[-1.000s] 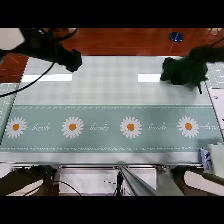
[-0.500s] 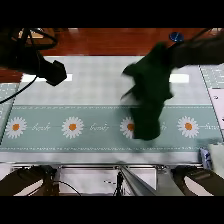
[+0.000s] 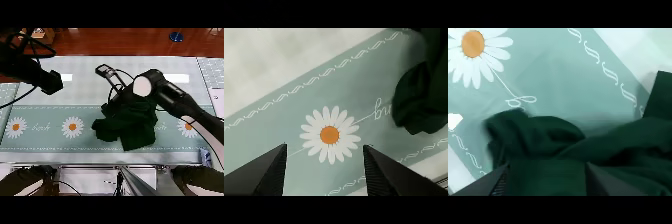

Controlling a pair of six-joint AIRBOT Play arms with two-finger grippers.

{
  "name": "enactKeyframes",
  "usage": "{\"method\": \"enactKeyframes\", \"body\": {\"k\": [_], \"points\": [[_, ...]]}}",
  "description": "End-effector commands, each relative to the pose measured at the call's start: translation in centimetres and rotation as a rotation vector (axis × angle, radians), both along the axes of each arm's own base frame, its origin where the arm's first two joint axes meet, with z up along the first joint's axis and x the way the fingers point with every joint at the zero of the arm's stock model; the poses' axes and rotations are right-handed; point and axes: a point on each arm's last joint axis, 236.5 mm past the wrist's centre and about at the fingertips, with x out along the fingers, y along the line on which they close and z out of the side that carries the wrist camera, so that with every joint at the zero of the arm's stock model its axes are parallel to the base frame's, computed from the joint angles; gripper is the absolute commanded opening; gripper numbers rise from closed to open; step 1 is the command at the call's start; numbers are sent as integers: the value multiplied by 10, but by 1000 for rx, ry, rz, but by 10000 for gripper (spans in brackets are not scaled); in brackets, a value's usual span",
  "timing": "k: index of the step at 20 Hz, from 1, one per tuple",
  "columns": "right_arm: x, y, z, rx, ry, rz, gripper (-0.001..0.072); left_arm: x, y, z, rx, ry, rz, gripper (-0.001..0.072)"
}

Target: Fold the shirts.

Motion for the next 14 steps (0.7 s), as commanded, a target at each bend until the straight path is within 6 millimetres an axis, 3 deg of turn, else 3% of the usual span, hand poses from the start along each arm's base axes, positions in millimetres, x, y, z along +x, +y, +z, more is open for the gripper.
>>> {"method": "enactKeyframes", "body": {"k": [1, 3, 5, 7, 9, 11, 12, 14], "points": [[17, -26, 16, -78, -76, -8, 515, -9, 4, -29, 40, 83, -4, 580], [59, -84, 62, -107, -226, -152, 534, -20, 9, -69, 88, 181, -12, 580], [89, -169, 94, -184, -318, -355, 571, -36, 12, -114, 114, 283, -19, 580], [95, -252, 101, -276, -291, -526, 571, -53, -5, -156, 52, 362, -51, 580], [90, -313, 89, -314, -199, -670, 568, -68, -34, -185, -81, 414, -57, 580], [86, -341, 65, -258, -113, -730, 567, -78, -70, -198, -262, 449, -54, 580], [84, -344, 50, -191, -64, -755, 568, -81, -88, -198, -367, 466, -47, 580], [77, -347, 22, -61, 30, -806, 568, -77, -103, -197, -519, 478, 0, 581]]}}
